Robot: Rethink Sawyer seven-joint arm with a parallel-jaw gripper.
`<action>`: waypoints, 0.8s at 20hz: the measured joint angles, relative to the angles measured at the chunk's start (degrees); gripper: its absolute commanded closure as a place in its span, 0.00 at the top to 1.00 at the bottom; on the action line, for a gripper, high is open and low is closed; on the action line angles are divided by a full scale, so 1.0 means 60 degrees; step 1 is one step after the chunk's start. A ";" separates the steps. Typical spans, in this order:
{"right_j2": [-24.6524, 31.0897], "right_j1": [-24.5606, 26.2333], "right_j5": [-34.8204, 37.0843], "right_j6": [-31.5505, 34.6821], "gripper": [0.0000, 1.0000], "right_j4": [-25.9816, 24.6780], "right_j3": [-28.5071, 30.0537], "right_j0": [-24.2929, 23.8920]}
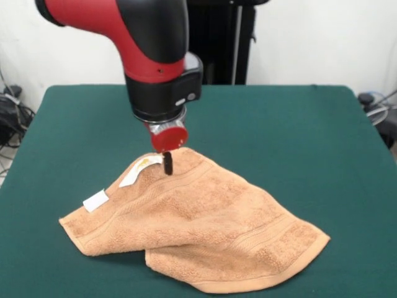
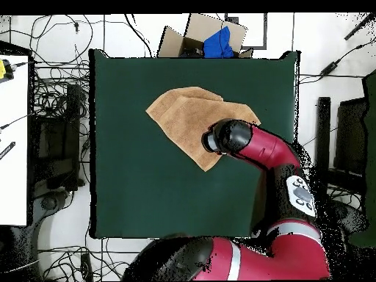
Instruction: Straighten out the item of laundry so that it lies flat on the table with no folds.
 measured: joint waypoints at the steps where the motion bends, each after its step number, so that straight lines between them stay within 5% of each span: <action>1: 0.0003 -0.0067 0.0113 0.0000 1.00 0.0002 -0.0145 0.0000; 16: 0.0006 -0.0602 0.2123 0.0000 1.00 0.0024 -0.1974 0.0107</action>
